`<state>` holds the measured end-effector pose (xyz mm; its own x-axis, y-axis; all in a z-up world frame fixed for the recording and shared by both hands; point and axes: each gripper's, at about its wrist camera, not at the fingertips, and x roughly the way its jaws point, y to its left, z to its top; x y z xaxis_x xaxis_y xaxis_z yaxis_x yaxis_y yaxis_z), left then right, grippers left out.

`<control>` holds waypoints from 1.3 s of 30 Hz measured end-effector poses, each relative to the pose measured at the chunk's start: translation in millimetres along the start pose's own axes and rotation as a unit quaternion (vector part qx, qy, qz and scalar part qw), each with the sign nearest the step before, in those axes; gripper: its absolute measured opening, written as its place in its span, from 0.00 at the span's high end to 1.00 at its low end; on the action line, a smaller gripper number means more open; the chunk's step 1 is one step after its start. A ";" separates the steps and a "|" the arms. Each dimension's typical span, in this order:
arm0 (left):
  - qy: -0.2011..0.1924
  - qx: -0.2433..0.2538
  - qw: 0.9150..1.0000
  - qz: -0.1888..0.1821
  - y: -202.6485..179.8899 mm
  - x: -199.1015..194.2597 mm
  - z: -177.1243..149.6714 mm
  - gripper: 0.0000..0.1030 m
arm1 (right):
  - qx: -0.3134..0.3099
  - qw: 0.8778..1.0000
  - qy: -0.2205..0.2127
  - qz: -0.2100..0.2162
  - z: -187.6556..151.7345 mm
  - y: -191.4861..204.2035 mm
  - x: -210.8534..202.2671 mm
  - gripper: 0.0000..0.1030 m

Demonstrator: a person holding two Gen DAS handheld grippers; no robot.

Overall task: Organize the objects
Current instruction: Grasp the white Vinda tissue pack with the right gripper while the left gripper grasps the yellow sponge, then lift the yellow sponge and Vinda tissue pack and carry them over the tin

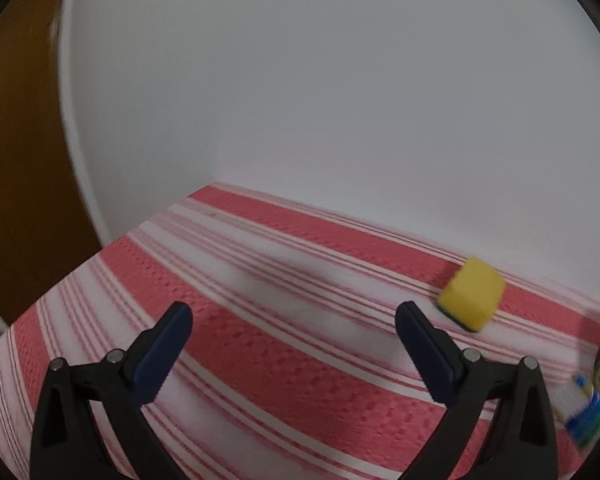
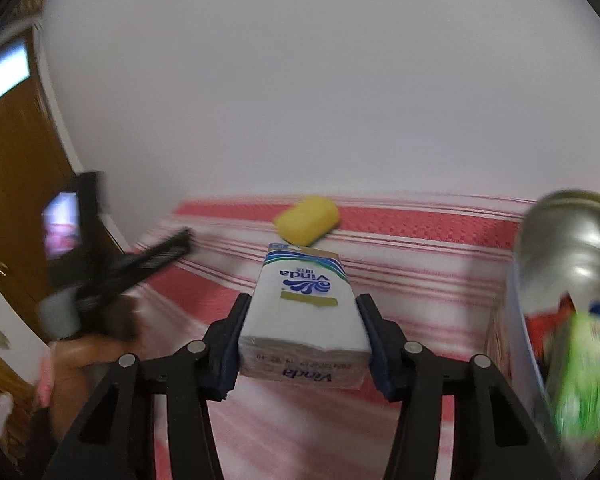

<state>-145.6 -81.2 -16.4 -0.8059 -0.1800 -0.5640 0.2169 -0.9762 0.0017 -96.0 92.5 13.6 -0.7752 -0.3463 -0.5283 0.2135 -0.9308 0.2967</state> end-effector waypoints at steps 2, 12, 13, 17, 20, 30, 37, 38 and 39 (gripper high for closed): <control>-0.003 0.021 1.000 -0.010 -7.5 -1.6 -0.6 0.00 | 0.005 1.000 0.008 0.014 -9.4 1.8 -5.8 0.47; 0.009 0.091 0.990 -0.106 -62.4 0.0 8.3 0.00 | 0.014 0.993 -0.119 -0.023 3.3 -22.7 -79.7 0.47; 0.010 0.111 0.988 -0.102 -73.2 4.0 11.4 0.00 | 0.015 0.992 -0.125 -0.031 4.7 -25.3 -82.9 0.48; 0.035 0.167 0.979 -0.107 -110.2 33.6 23.4 0.01 | 0.053 0.990 -0.129 -0.036 10.4 -45.9 -88.7 0.47; 0.061 0.183 0.974 -0.120 -132.2 55.0 24.7 0.06 | 0.063 0.989 -0.129 -0.047 12.0 -54.2 -87.3 0.47; 0.121 0.127 0.973 -0.152 -128.0 87.5 31.6 0.44 | 0.057 0.988 -0.131 -0.060 8.9 -49.3 -92.5 0.47; 0.004 0.060 0.991 -0.116 -102.1 28.2 33.7 0.44 | 0.035 0.983 -0.159 -0.083 7.5 -43.6 -97.6 0.47; -0.007 0.056 0.992 -0.109 -102.3 18.3 31.5 0.44 | 0.029 0.981 -0.168 -0.089 7.4 -41.2 -100.9 0.47; -0.016 0.055 0.993 -0.106 -103.0 7.2 29.9 0.44 | 0.023 0.980 -0.175 -0.096 7.6 -42.5 -98.4 0.47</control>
<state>-190.3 14.4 4.1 -0.8446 0.0287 -0.5347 -0.0191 -0.9995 -0.0235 -33.2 167.0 59.1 -0.9565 -0.0968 -0.2753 0.0232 -0.9657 0.2587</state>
